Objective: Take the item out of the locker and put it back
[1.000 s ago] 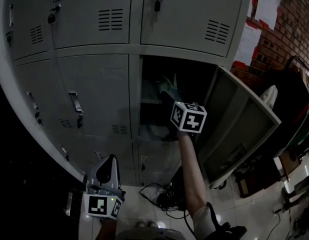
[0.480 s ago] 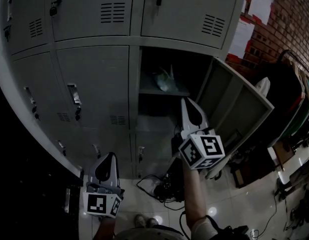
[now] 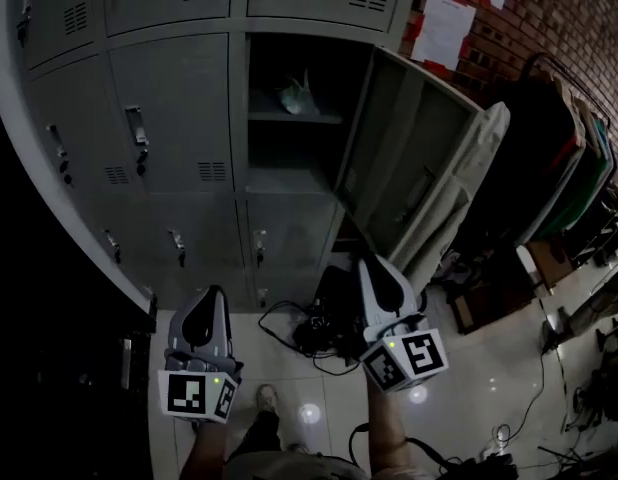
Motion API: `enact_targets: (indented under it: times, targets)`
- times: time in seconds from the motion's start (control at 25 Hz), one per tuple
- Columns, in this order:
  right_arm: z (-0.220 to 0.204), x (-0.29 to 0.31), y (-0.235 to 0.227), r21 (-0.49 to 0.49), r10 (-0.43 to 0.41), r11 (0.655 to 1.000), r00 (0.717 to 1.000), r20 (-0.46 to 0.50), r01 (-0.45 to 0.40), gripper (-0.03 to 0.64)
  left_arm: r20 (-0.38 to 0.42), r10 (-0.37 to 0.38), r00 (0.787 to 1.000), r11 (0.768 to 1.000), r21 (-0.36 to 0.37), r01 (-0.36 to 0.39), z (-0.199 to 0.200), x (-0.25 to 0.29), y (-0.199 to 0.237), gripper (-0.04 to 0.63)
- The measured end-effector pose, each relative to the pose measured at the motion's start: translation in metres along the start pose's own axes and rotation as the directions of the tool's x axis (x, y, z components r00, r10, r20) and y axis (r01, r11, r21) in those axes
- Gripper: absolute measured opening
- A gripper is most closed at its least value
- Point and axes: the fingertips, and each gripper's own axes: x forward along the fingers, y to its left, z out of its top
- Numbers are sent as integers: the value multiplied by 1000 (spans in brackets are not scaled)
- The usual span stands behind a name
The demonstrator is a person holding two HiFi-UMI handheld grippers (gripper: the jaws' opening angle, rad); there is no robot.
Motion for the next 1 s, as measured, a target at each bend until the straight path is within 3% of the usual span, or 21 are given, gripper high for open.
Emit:
enact_targets:
  times: [0.16,0.36,0.6,0.76,1.0]
  targets:
    - [-14,-89,24,3,-15,1000,999,-35,15,34,1,4,1000,1000,6,-4,1,-61,-50,6]
    - [9,-149,57,8,37,999,999,-11,-37,5,24,16,1000,1000,18,-16,23,-111,-87,6]
    - [25,-178,91,10,75,997,997,-14,-74,5,75,23,997,999,27,-25,56,-141,-100,6]
    - [18,-187,109,77,82,994,997,-7,-82,5,71,11,997,1000,21,-12,55,-157,-105,6]
    - [11,-188,116,52,66,997,997,-35,-64,4,77,1,997,1000,23,-3,56,-163,-103,6]
